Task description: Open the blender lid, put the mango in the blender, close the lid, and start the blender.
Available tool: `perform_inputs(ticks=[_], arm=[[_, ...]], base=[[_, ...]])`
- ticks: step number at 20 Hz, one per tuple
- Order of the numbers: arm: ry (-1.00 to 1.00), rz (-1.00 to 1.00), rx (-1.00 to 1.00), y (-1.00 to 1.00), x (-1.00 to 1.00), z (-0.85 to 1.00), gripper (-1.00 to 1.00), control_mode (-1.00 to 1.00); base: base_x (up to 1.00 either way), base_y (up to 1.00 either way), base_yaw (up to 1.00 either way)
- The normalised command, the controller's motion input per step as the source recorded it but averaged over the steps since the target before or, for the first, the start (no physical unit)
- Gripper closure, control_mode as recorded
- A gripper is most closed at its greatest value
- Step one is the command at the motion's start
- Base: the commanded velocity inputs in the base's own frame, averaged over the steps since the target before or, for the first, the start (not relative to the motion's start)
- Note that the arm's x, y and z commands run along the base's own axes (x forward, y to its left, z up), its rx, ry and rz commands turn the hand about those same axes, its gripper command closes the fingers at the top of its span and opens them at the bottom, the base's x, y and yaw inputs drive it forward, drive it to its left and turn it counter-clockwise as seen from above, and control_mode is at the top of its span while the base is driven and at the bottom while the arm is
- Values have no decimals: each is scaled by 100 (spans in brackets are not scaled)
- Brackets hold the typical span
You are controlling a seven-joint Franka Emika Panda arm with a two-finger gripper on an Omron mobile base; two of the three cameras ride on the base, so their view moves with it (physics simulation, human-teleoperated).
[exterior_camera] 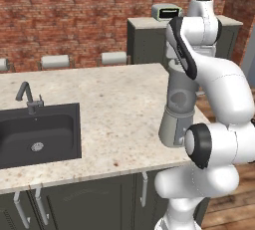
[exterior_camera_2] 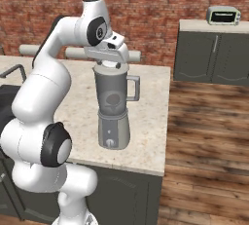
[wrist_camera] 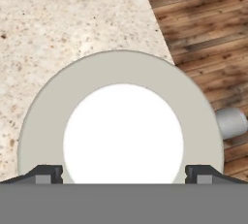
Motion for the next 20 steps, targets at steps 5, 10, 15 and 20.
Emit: perform_inputs(ticks=[5, 10, 15, 20], arm=[[0, 0, 0, -1, -6, 0, 100, -100], [0, 0, 0, 0, 0, 0, 100, -100], [0, 1, 0, 0, 0, -1, 100, -100], [0, 2, 0, 0, -1, -5, 100, -100]], base=[[0, 0, 0], [0, 0, 0], [0, 0, 0], [0, 0, 0]])
